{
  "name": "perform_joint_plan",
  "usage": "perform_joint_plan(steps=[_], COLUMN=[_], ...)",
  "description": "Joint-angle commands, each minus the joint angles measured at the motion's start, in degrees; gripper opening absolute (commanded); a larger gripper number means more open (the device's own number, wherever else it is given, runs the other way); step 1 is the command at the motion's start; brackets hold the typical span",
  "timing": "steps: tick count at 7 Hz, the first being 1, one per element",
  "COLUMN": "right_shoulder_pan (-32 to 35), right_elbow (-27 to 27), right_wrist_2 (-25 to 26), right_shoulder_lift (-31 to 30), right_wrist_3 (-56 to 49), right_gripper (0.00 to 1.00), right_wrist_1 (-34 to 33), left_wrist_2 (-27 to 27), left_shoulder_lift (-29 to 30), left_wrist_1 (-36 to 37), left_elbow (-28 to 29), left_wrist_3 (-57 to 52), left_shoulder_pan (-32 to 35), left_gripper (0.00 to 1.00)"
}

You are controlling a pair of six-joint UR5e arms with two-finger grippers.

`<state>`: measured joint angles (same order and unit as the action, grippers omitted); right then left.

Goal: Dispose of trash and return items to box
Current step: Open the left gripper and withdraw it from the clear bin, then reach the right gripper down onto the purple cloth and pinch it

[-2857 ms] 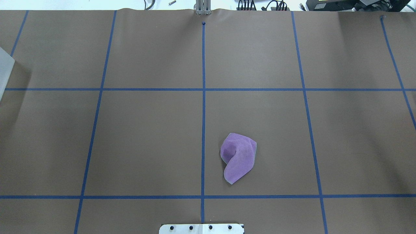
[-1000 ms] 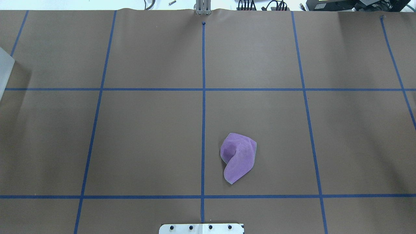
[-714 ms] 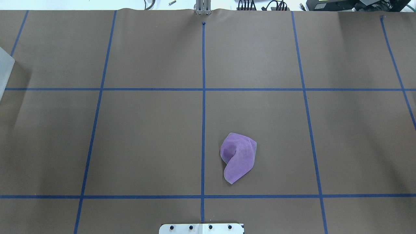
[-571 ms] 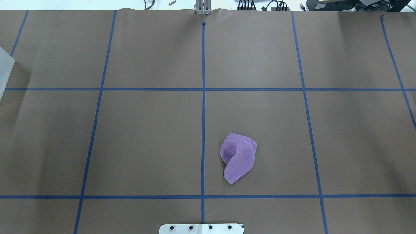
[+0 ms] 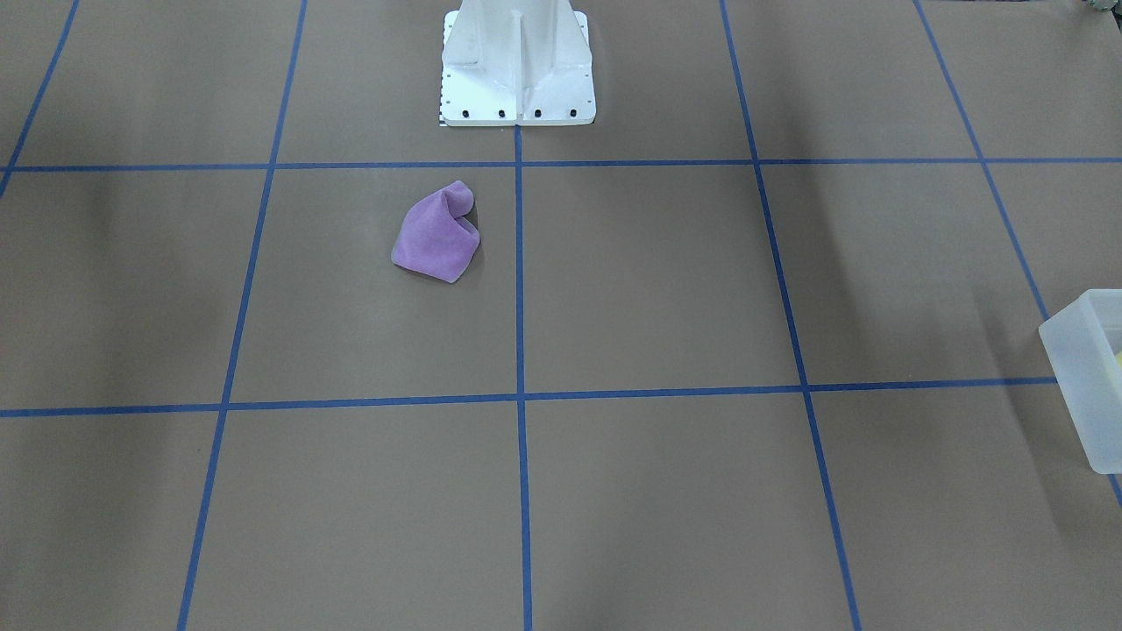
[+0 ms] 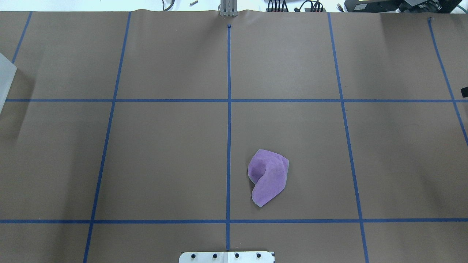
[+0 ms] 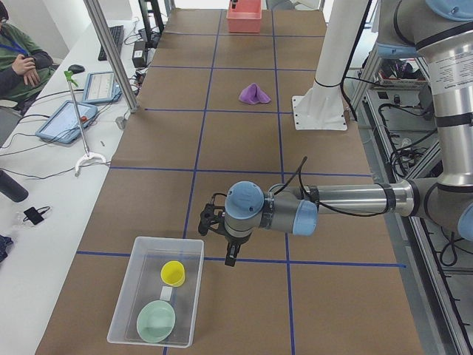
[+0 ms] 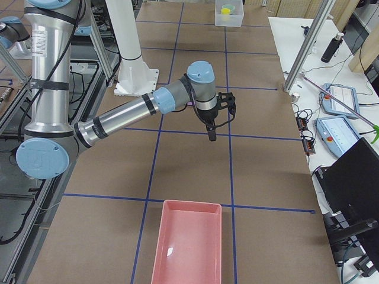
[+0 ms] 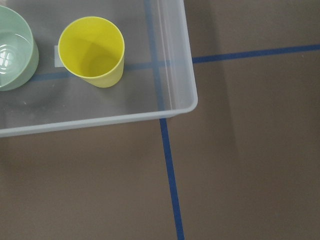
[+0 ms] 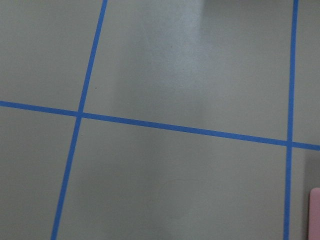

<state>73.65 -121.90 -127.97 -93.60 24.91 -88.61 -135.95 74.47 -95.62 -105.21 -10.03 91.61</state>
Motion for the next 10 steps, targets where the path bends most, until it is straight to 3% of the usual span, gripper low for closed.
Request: perform_joint_plan(steps=[1, 5, 7, 8, 10], right_shoulder_pan=[-10.14, -37.89, -48.37, -53.21, -57.46], right_elbow=[-0.44, -0.44, 0.26, 0.87, 4.19], right_wrist_2=[6.13, 27.54, 37.22, 41.45, 45.25], right_shoulder_lift=[6.38, 21.59, 30.11, 30.32, 32.5], right_wrist_3=[15.53, 48.93, 56.18, 57.86, 58.23], right_gripper=[1.0, 1.0, 1.0, 1.0, 1.0], right_wrist_1=[-0.07, -1.47, -13.38, -13.6, -13.69], left_wrist_2=[6.04, 5.35, 5.26, 5.35, 5.26], left_shoulder_lift=[1.11, 1.12, 0.34, 0.15, 0.15], left_wrist_1=[11.05, 10.46, 10.19, 8.97, 6.77], left_elbow=[-5.79, -5.09, -5.01, -4.57, -2.2], left_wrist_3=[-5.79, -4.82, -5.0, -5.26, -5.17], left_shoulder_pan=[3.48, 3.49, 3.67, 3.67, 3.67], left_gripper=[0.99, 0.99, 0.99, 0.99, 0.99])
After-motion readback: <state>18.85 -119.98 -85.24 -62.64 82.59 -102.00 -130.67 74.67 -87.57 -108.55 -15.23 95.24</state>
